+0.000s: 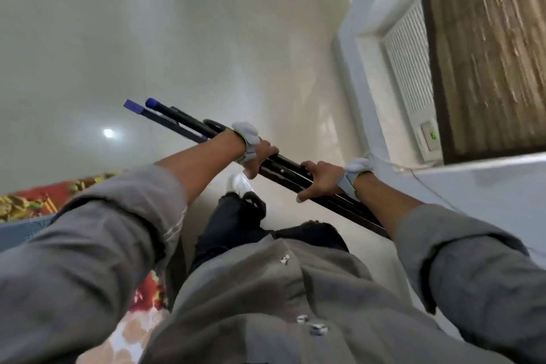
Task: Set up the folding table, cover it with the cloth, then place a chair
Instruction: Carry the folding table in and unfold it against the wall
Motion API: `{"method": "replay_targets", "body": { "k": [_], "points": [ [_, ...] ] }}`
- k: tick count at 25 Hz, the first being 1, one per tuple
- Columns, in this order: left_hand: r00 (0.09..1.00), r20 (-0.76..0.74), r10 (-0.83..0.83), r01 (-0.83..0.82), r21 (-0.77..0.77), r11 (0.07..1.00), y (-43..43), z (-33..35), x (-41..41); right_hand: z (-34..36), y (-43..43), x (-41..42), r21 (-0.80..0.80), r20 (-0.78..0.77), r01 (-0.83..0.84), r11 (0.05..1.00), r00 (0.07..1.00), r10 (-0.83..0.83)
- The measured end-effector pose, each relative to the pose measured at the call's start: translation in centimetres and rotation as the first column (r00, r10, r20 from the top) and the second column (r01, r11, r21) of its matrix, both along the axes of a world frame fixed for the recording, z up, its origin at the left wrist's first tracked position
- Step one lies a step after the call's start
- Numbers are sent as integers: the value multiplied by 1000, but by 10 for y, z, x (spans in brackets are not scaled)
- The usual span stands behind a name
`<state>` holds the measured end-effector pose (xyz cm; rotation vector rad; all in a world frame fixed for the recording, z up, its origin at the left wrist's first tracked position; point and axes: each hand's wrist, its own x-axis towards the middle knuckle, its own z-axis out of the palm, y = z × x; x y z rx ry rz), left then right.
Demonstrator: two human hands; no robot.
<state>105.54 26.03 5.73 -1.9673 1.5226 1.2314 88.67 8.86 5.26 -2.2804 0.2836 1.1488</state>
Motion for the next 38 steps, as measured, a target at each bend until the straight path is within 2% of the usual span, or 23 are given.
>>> {"method": "replay_targets", "body": {
  "k": [4, 6, 10, 13, 19, 22, 28, 31, 33, 35, 38],
  "points": [
    [992, -38, 121, -122, -14, 992, 12, 27, 141, 23, -2, 151, 8, 22, -23, 1000, 999, 23],
    [989, -36, 146, -146, 20, 989, 18, 30, 216, 25, -1, 234, 6, 39, -97, 995, 995, 96],
    [980, -42, 192, -193, -14, 981, 30, 24, 291, 17, -1, 319, 26, 10, -170, 985, 985, 170],
    [963, 5, 271, -271, 39, 962, 31, 17, 395, 5, -7, 441, 20, -9, -224, 974, 974, 225],
    [922, 37, 385, -386, 0, 923, 42, 23, 556, 18, -8, 635, 81, 26, -369, 926, 930, 368],
    [904, 65, 423, -426, 34, 904, 49, 19, 649, 13, -2, 742, 25, 13, -466, 885, 885, 466],
    [846, -20, 533, -532, 28, 846, 72, 0, 849, -1, 12, 961, -23, -38, -502, 865, 865, 501],
    [860, -14, 510, -509, 51, 859, 79, 10, 953, 14, 18, 1069, -77, -54, -535, 841, 845, 532],
    [843, -44, 536, -536, 23, 844, 83, 21, 1009, 26, 20, 1125, -86, -27, -530, 844, 848, 530],
    [866, 10, 500, -500, 29, 865, 83, 30, 1096, 30, 22, 1207, -152, 8, -528, 836, 845, 535],
    [846, 31, 533, -534, 27, 845, 88, 32, 1207, 24, 24, 1318, -178, 41, -536, 825, 834, 550]
  ]
}}
